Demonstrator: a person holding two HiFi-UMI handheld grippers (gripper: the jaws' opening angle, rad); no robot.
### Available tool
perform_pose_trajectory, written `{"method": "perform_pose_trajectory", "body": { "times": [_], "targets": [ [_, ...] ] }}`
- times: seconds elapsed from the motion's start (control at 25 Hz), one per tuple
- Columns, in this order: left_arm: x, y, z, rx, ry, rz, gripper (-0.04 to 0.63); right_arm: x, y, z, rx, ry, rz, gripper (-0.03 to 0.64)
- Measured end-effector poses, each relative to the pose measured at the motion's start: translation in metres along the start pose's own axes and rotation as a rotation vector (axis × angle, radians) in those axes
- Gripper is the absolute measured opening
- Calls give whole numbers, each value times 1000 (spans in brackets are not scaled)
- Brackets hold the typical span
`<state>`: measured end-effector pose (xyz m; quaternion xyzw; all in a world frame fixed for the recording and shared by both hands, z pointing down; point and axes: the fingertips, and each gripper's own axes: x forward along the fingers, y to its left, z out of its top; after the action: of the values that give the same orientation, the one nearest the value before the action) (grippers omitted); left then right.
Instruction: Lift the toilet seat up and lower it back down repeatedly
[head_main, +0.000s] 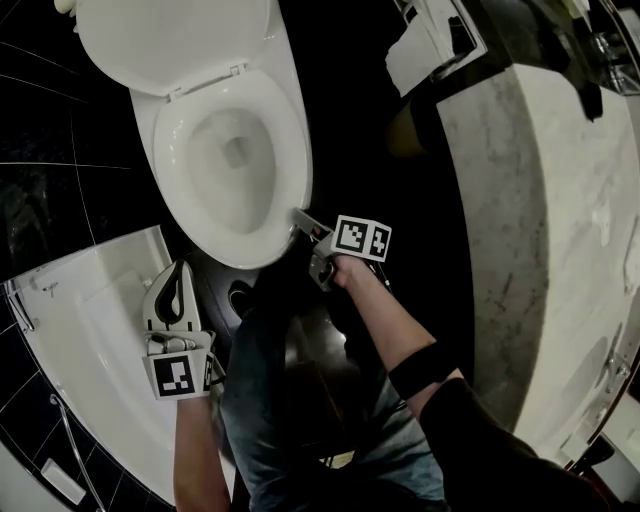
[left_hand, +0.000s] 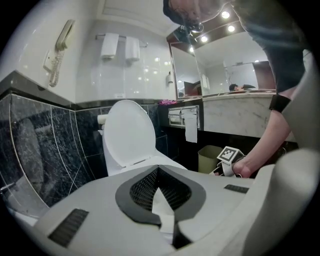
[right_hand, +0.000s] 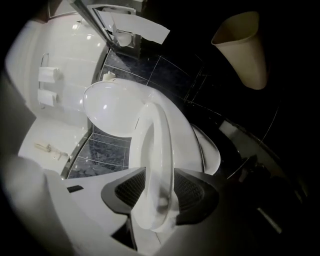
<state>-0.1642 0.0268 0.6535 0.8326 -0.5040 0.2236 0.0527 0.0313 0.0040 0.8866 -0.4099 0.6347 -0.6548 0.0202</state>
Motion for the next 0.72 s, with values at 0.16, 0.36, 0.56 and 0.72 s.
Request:
{"method": "perform_pose_trajectory", "body": {
  "times": [0.16, 0.36, 0.56, 0.72],
  "targets": [
    [1, 4, -3, 5, 3, 1, -15, 1, -6, -1, 49, -15, -16, 123],
    [-1, 6, -12, -1, 13, 7, -15, 2, -7, -1, 90, -12, -27, 115],
    [-2, 2, -13, -53, 33, 17, -15, 1, -8, -1, 100, -20, -26, 110],
    [-7, 4, -14, -52, 33, 17, -15, -2, -5, -1, 119, -30, -22, 107]
  ]
}}
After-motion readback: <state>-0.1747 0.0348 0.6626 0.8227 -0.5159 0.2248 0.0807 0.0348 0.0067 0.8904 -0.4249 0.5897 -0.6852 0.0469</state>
